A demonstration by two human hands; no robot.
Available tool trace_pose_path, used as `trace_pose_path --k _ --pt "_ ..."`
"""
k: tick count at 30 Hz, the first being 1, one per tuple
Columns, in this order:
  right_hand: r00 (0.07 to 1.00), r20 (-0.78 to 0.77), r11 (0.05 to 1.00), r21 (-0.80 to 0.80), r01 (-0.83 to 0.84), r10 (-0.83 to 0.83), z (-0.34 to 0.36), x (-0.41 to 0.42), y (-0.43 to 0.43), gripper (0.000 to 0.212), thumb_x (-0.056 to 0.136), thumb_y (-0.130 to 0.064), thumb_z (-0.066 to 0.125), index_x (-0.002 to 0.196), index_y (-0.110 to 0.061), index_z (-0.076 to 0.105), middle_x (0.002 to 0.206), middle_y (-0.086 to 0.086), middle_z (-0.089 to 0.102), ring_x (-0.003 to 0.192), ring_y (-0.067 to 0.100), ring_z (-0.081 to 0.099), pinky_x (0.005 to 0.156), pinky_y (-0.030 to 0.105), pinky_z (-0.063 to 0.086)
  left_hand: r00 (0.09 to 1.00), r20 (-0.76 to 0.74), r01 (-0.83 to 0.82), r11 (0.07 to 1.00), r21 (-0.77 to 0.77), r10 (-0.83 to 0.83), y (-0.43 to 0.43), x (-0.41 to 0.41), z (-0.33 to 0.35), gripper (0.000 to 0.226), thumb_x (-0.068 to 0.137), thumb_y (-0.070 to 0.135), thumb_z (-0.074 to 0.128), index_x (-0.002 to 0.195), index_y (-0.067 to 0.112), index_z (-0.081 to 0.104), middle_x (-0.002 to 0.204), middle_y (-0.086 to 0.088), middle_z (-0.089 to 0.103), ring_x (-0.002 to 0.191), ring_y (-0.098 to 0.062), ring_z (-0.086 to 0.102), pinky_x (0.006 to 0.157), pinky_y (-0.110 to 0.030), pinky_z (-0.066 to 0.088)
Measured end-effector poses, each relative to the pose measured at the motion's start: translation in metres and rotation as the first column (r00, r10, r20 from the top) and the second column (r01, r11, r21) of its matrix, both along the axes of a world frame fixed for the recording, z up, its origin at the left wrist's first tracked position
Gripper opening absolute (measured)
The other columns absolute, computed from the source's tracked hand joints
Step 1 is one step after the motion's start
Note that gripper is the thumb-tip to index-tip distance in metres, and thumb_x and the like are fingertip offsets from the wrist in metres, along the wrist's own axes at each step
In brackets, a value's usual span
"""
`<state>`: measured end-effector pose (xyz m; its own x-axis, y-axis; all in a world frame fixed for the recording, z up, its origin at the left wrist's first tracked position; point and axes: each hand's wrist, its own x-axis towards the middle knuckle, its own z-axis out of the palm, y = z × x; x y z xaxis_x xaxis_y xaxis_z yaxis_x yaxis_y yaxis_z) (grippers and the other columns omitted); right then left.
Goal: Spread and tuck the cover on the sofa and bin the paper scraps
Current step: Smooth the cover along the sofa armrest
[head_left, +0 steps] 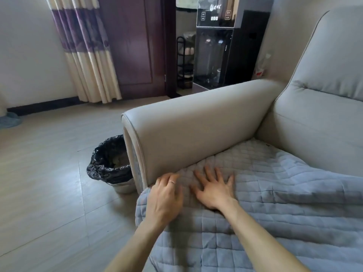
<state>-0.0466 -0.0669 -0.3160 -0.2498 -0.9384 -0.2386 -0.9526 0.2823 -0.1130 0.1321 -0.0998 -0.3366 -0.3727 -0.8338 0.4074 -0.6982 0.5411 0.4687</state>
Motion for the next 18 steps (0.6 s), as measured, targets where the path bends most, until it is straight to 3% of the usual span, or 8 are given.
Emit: trace_pose_path --k 3,5,7,10,15,18 --pt "0.991 0.127 0.997 0.062 -0.054 0.046 0.017 -0.010 -0.007 0.054 0.095 -0.055 0.031 0.148 -0.049 0.025 0.163 -0.011 0.010 0.151 0.023 0.008 0.116 0.061 0.004 0.984 0.111 0.116 0.979 0.167 -0.136 -0.007 -0.026 0.010 0.047 0.098 0.035 0.043 0.143 0.021 0.045 0.151 0.004 0.040 0.139 -0.016 0.036 0.111 -0.030 0.031" --pt "0.971 0.237 0.998 -0.055 0.019 -0.006 0.030 -0.032 -0.005 0.049 0.093 -0.045 0.039 0.141 -0.037 0.046 0.153 -0.003 0.041 0.140 0.024 0.037 0.115 0.046 0.028 0.957 0.206 0.154 0.959 0.238 -0.205 -0.019 -0.043 0.016 0.051 0.101 0.037 0.038 0.150 0.022 0.034 0.159 0.005 0.026 0.145 -0.012 0.022 0.117 -0.025 0.017" --pt "0.958 0.280 0.972 -0.200 0.123 -0.064 0.039 -0.054 -0.001 0.050 0.091 -0.044 0.042 0.137 -0.028 0.052 0.143 0.000 0.053 0.131 0.024 0.047 0.108 0.039 0.040 0.934 0.261 0.171 0.946 0.274 -0.244 -0.029 -0.059 0.021 0.053 0.102 0.039 0.036 0.151 0.019 0.031 0.161 0.002 0.022 0.147 -0.014 0.019 0.119 -0.026 0.013" --pt "0.957 0.246 0.938 -0.268 0.221 -0.155 0.037 -0.101 0.005 0.048 0.094 -0.041 0.041 0.138 -0.025 0.050 0.145 -0.004 0.050 0.134 0.021 0.041 0.109 0.040 0.038 0.885 0.316 0.255 0.924 0.287 -0.342 -0.038 -0.108 0.032 0.055 0.103 0.039 0.034 0.152 0.016 0.030 0.162 -0.001 0.020 0.148 -0.015 0.017 0.120 -0.028 0.012" --pt "0.958 0.101 0.948 -0.150 0.281 -0.268 0.022 -0.177 -0.002 0.051 0.100 -0.039 0.027 0.146 -0.020 0.039 0.157 0.003 0.030 0.144 0.026 0.026 0.114 0.051 0.027 0.791 0.376 0.397 0.873 0.285 -0.483 -0.032 -0.193 0.025 0.059 0.102 0.049 0.021 0.154 0.024 0.021 0.163 0.005 0.015 0.149 -0.011 0.010 0.121 -0.032 0.006" --pt "0.960 0.061 0.951 -0.131 0.281 -0.275 0.037 -0.204 -0.033 0.054 0.102 -0.044 0.020 0.153 -0.027 0.026 0.163 -0.002 0.014 0.149 0.023 0.011 0.114 0.060 0.016 0.839 0.356 0.397 0.911 0.115 -0.411 -0.035 -0.202 0.015 0.078 0.084 0.061 -0.003 0.154 0.035 0.018 0.161 0.014 0.015 0.147 -0.003 0.010 0.117 -0.024 0.001"
